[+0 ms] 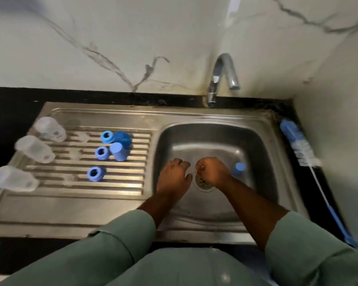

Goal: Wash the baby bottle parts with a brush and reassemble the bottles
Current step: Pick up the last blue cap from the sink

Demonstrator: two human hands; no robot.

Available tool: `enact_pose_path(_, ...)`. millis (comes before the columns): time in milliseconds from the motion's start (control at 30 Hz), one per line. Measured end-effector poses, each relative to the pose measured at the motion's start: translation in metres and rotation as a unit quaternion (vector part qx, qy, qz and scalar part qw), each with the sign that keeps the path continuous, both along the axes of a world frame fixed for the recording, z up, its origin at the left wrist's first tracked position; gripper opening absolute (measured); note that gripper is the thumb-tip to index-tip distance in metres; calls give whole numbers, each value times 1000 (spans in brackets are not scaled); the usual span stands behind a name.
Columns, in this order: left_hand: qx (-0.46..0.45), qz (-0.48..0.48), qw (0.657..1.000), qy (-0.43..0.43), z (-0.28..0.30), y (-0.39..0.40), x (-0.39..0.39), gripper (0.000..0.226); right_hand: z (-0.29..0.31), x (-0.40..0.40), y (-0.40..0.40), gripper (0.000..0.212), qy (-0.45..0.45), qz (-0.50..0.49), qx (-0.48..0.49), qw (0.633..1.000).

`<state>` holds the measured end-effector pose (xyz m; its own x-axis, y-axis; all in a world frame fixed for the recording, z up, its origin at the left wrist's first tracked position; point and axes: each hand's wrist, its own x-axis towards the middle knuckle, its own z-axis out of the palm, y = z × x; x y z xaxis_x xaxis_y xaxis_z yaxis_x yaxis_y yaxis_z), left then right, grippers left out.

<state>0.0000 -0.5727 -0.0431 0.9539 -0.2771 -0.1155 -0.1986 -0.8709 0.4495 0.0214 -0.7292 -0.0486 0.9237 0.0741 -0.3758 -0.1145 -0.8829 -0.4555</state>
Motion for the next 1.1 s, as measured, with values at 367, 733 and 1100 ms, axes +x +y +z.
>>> enact_pose_path(367,92,-52,978,177,-62,-173,38,54,-29,5,-160,40,24,-174,58,983)
enact_pose_path(733,25,-15,965,260,-108,-246,72,42,-36,35,-172,32,-66,-174,110,976)
enact_pose_path(1100,-618,455,529,363,-65,-144,85,12,-15,95,-160,30,-140,-116,190,965)
